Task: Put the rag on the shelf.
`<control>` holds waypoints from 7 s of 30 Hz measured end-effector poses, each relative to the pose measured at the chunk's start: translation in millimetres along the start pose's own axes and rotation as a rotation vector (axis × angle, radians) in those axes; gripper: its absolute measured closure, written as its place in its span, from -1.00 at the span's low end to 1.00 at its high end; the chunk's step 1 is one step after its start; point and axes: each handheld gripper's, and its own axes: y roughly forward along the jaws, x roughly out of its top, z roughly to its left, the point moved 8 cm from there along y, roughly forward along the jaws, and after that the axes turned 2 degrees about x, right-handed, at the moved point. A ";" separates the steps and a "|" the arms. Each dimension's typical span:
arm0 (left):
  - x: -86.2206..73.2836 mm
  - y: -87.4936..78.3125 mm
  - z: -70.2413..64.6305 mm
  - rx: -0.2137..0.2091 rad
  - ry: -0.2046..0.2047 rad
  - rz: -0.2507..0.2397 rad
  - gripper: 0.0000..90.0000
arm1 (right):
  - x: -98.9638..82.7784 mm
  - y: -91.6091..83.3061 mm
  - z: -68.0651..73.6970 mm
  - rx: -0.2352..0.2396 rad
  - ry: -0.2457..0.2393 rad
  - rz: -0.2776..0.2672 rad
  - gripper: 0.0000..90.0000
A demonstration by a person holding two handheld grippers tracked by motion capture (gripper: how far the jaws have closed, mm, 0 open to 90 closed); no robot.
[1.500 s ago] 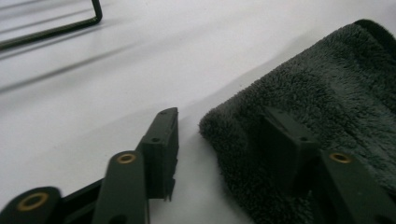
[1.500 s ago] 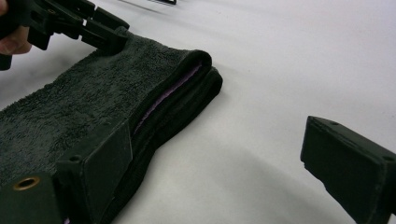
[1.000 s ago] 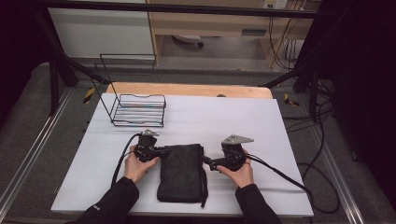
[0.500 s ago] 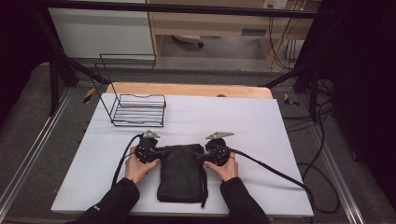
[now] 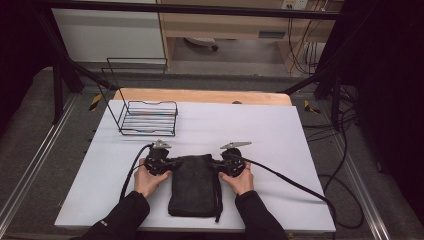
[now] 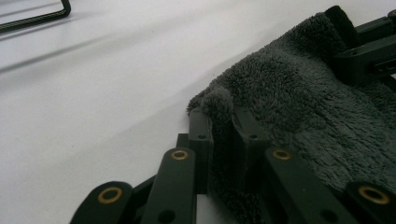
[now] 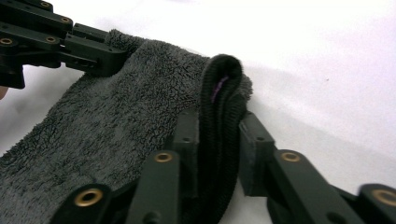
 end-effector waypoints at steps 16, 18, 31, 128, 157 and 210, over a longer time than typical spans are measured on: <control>21.6 -35.0 -11.9 -0.022 0.052 -0.114 0.81 | 14.8 -21.2 12.2 0.015 -0.026 -0.090 0.74; 24.1 -39.1 -13.9 -0.025 0.062 -0.127 0.81 | 17.1 -24.0 14.6 0.014 -0.033 -0.103 0.74; 43.0 -69.8 -23.4 -0.022 0.093 -0.237 0.81 | 36.0 -47.4 28.2 0.010 -0.084 -0.212 0.75; 177.1 -284.4 50.1 0.182 0.044 -0.825 0.82 | 256.9 -94.7 178.8 -0.056 -0.361 -0.780 0.78; 236.9 -330.9 85.4 0.210 -0.005 -0.950 0.82 | 338.0 -100.1 211.8 -0.066 -0.389 -0.877 0.78; 254.6 -267.3 141.8 0.260 0.020 -0.836 0.82 | 360.6 -42.0 154.4 -0.127 -0.368 -0.771 0.79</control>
